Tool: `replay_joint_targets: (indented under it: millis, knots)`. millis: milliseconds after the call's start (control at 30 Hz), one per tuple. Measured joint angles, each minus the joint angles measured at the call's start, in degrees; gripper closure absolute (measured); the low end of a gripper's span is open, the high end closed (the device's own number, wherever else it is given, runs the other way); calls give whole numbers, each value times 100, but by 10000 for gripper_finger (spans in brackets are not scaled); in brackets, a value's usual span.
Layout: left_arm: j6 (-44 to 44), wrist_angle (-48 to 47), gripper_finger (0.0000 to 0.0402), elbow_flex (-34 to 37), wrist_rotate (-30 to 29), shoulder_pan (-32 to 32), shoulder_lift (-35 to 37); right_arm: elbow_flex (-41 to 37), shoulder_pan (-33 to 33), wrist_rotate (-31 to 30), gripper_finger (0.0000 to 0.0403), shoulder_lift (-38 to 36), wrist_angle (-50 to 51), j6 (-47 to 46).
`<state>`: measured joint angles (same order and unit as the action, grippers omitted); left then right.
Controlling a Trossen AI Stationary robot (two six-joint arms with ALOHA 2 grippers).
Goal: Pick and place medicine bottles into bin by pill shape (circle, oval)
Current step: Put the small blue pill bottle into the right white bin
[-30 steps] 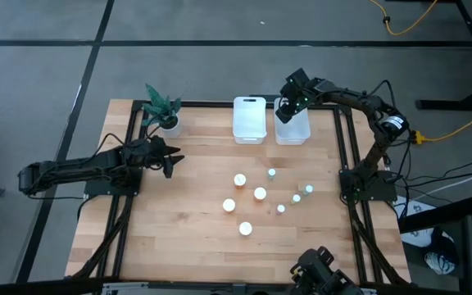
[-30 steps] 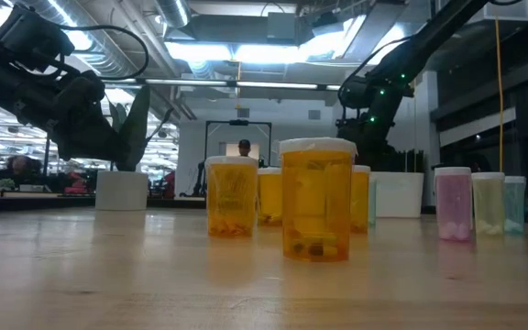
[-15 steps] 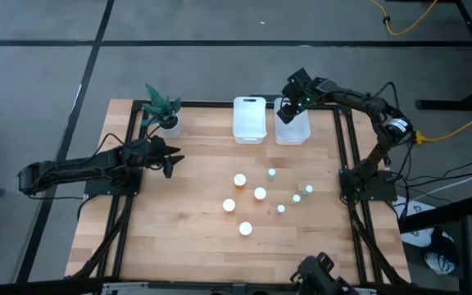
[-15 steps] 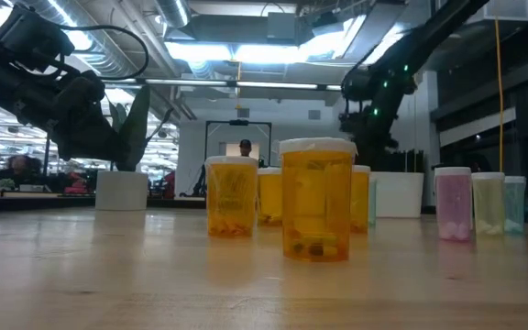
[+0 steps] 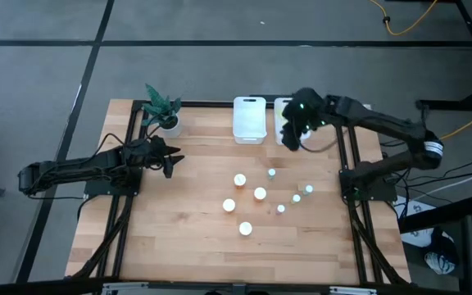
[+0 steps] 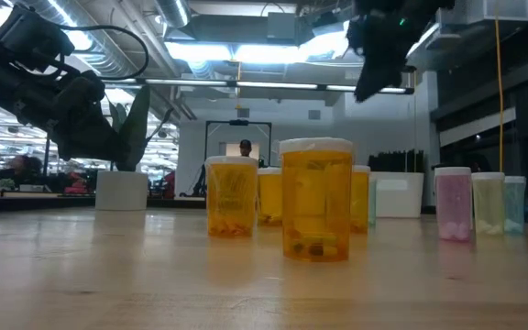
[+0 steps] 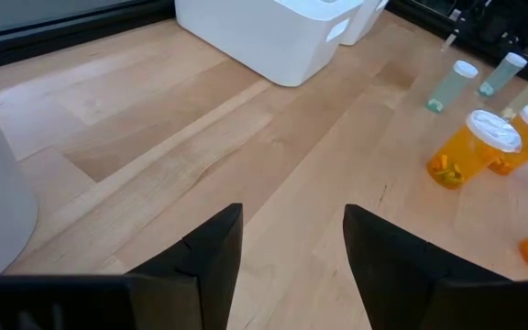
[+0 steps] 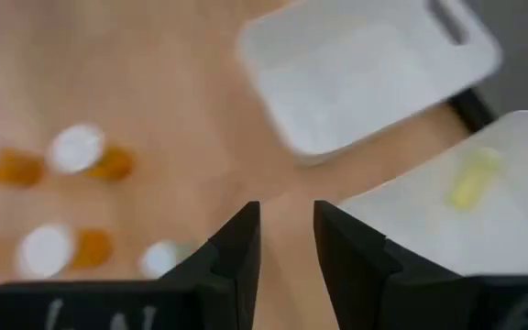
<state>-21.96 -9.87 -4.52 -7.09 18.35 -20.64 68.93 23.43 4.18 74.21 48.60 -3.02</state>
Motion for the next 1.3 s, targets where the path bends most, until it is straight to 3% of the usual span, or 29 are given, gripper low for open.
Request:
replay_joint_targets:
  millis: [133, 333, 467, 800, 1133, 1300]
  knots:
    - [0, 0, 220, 1, 0, 0, 0, 0, -851, -292, 298, -354, 433, -481]
    - [2, 0, 220, 1, 0, -1, -2, 0, -1854, -1525, 298, -570, 1134, -1496]
    - [2, 0, 220, 0, 0, -2, -1, 0, -2183, -1607, 298, -568, 1284, -1606]
    - [4, 0, 220, 1, -62, -1, 0, 0, -2331, -1610, 295, -553, 1246, -1471]
    - [4, 0, 220, 0, -120, -2, -2, 0, -2309, -1805, 194, -350, 1196, -1470]
    - [9, -4, 220, -1, -120, -2, 0, 0, -2317, -1698, 172, -77, 1236, -1820]
